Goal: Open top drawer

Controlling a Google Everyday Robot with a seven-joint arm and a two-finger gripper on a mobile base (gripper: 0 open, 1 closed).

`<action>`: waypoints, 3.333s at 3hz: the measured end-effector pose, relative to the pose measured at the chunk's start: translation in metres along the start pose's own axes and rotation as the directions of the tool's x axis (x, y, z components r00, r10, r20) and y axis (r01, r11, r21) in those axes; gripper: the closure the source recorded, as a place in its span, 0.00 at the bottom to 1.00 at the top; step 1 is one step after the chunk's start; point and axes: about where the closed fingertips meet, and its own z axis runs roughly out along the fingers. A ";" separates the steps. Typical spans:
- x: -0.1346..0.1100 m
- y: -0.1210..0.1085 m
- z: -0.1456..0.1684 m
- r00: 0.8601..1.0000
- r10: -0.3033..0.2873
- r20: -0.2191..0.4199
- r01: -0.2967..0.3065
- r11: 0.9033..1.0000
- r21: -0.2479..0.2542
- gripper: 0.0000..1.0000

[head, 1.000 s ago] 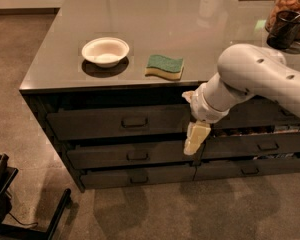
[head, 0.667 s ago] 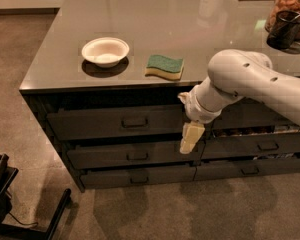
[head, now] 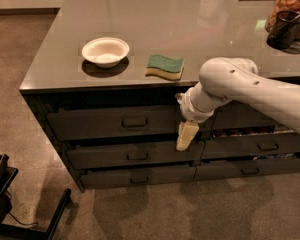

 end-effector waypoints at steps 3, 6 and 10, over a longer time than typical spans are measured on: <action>0.016 -0.018 0.069 0.999 0.007 -0.036 -0.009 0.999 -0.034 0.00; 0.016 -0.018 0.074 0.999 0.003 -0.033 -0.004 0.999 -0.045 0.42; 0.016 -0.018 0.074 0.999 0.003 -0.033 -0.004 0.999 -0.045 0.81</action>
Offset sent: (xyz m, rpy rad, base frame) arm 0.0339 0.0053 -0.0431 -0.0372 0.0132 0.0019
